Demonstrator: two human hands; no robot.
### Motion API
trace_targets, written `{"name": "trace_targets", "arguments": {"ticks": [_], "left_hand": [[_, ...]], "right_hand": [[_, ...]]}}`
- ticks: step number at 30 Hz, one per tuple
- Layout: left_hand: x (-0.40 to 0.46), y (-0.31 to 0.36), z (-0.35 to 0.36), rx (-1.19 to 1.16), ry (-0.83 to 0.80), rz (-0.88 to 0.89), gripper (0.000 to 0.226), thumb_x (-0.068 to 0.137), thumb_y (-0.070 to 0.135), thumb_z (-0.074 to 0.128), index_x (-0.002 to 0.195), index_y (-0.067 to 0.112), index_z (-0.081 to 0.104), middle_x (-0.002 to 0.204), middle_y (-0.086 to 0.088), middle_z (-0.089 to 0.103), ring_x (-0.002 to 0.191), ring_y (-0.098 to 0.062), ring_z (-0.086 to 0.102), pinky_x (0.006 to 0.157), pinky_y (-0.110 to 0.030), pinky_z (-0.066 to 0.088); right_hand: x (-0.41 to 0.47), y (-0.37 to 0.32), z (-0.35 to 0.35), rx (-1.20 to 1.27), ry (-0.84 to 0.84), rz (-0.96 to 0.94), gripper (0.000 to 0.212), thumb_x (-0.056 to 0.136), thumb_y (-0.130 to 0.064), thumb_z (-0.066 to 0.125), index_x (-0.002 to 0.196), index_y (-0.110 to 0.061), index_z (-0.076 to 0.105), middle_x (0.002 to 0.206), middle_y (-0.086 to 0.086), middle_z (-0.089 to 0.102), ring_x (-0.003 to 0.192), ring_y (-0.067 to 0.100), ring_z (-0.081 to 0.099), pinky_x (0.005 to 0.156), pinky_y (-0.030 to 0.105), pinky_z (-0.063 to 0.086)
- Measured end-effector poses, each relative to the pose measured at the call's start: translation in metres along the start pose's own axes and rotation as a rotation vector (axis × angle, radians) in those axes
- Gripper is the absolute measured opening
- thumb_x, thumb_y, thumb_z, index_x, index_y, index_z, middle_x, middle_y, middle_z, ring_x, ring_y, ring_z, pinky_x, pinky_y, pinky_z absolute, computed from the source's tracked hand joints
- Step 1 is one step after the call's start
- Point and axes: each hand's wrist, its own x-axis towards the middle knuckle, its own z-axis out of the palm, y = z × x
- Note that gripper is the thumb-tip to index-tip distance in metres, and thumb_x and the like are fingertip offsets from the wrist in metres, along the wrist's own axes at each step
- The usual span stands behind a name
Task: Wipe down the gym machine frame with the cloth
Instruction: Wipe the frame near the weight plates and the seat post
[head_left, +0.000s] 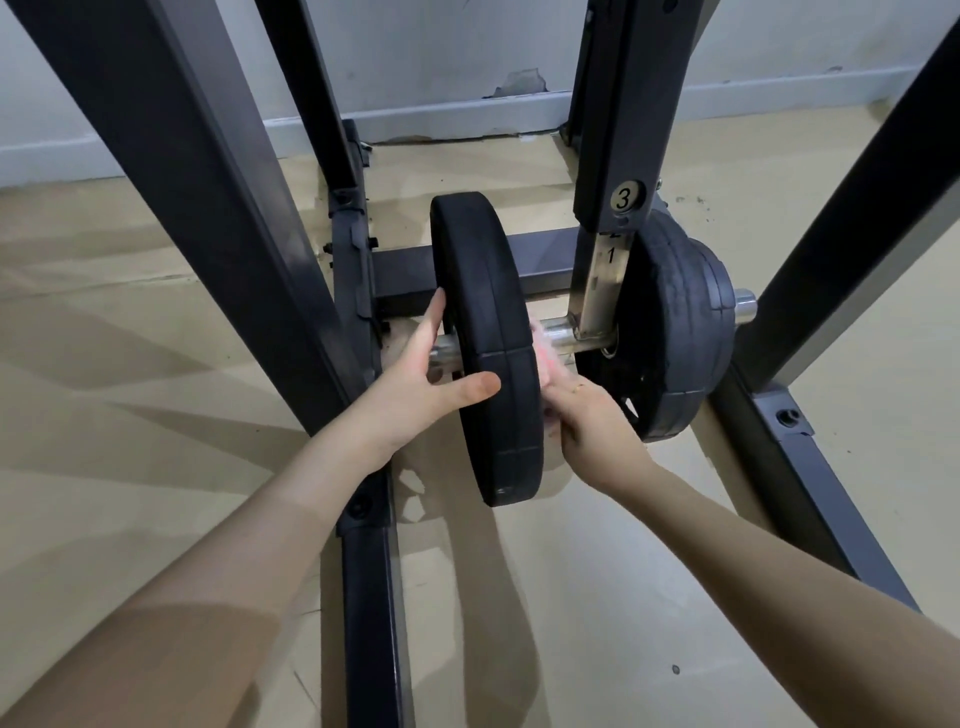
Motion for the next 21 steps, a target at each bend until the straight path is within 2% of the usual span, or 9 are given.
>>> {"name": "trace_targets", "arguments": {"ticks": [2, 3, 5, 8, 10, 11, 13, 16, 21], "left_hand": [[-0.001, -0.004, 0.006, -0.074, -0.022, -0.092, 0.123, 0.047, 0.068, 0.074, 0.144, 0.053, -0.001, 0.155, 0.018, 0.016, 0.141, -0.015, 0.024, 0.114, -0.045, 0.025], [-0.001, -0.004, 0.008, -0.115, -0.021, -0.111, 0.124, 0.044, 0.069, 0.074, 0.143, 0.054, 0.0, 0.154, 0.018, 0.018, 0.14, -0.016, 0.026, 0.113, -0.047, 0.026], [-0.001, -0.006, 0.009, -0.2, -0.008, -0.094, 0.124, 0.045, 0.067, 0.075, 0.144, 0.052, 0.002, 0.148, 0.019, 0.028, 0.136, -0.016, 0.033, 0.112, -0.048, 0.029], [0.0, -0.003, 0.009, -0.274, -0.016, -0.042, 0.109, 0.056, 0.065, 0.074, 0.144, 0.05, 0.012, 0.124, 0.032, 0.046, 0.121, -0.005, 0.048, 0.098, -0.039, 0.044], [0.0, 0.004, 0.014, -0.214, -0.06, -0.001, 0.09, 0.055, 0.057, 0.076, 0.135, 0.045, 0.037, 0.118, 0.027, 0.057, 0.105, 0.003, 0.057, 0.078, -0.022, 0.052], [0.001, 0.006, 0.017, -0.17, -0.068, 0.01, 0.077, 0.052, 0.054, 0.078, 0.123, 0.044, 0.049, 0.118, 0.019, 0.06, 0.1, 0.004, 0.06, 0.071, -0.017, 0.052], [0.001, 0.01, 0.021, -0.141, -0.069, 0.014, 0.061, 0.051, 0.047, 0.079, 0.107, 0.044, 0.054, 0.117, 0.011, 0.061, 0.097, 0.001, 0.062, 0.067, -0.014, 0.052], [0.004, 0.011, 0.022, -0.142, -0.058, 0.024, 0.054, 0.057, 0.04, 0.079, 0.106, 0.042, 0.055, 0.114, 0.01, 0.063, 0.1, -0.004, 0.063, 0.071, -0.019, 0.053], [0.014, 0.015, 0.029, -0.151, -0.046, 0.043, 0.039, 0.076, 0.024, 0.076, 0.107, 0.038, 0.056, 0.097, 0.019, 0.069, 0.088, -0.001, 0.067, 0.063, -0.017, 0.053]], "right_hand": [[-0.015, -0.018, -0.007, 0.32, 0.121, 0.226, 0.028, 0.075, -0.004, 0.04, 0.089, -0.018, 0.061, 0.079, -0.006, 0.056, 0.072, 0.01, 0.054, 0.064, 0.024, 0.044], [-0.015, -0.025, -0.011, 0.437, 0.135, 0.253, 0.028, 0.078, -0.017, 0.04, 0.098, -0.024, 0.059, 0.085, -0.008, 0.057, 0.077, 0.009, 0.056, 0.067, 0.02, 0.045], [-0.011, -0.042, -0.019, 0.485, 0.036, 0.186, 0.044, 0.082, -0.038, 0.05, 0.125, -0.029, 0.048, 0.105, -0.011, 0.058, 0.089, 0.01, 0.06, 0.075, 0.025, 0.049], [-0.015, -0.067, -0.007, 0.093, -0.019, -0.015, 0.098, 0.069, -0.05, 0.076, 0.146, -0.024, 0.021, 0.125, -0.004, 0.056, 0.107, 0.017, 0.06, 0.083, 0.039, 0.053], [-0.02, -0.077, 0.01, -0.194, 0.105, 0.099, 0.112, 0.069, -0.046, 0.076, 0.149, -0.024, 0.001, 0.123, 0.0, 0.059, 0.106, 0.021, 0.06, 0.078, 0.037, 0.053], [-0.021, -0.078, 0.018, -0.226, 0.185, 0.136, 0.107, 0.072, -0.041, 0.073, 0.148, -0.027, -0.001, 0.115, 0.0, 0.062, 0.098, 0.021, 0.063, 0.072, 0.035, 0.053], [-0.02, -0.075, 0.027, -0.188, 0.26, 0.159, 0.09, 0.075, -0.035, 0.067, 0.142, -0.031, 0.007, 0.099, -0.004, 0.065, 0.086, 0.02, 0.064, 0.063, 0.033, 0.051], [-0.021, -0.073, 0.027, -0.137, 0.321, 0.141, 0.076, 0.075, -0.034, 0.065, 0.136, -0.028, 0.019, 0.096, -0.007, 0.063, 0.084, 0.019, 0.062, 0.059, 0.03, 0.045], [-0.019, -0.067, 0.019, -0.163, 0.372, 0.129, 0.071, 0.072, -0.033, 0.065, 0.129, -0.032, 0.022, 0.084, -0.012, 0.061, 0.069, 0.014, 0.057, 0.049, 0.024, 0.036]]}}
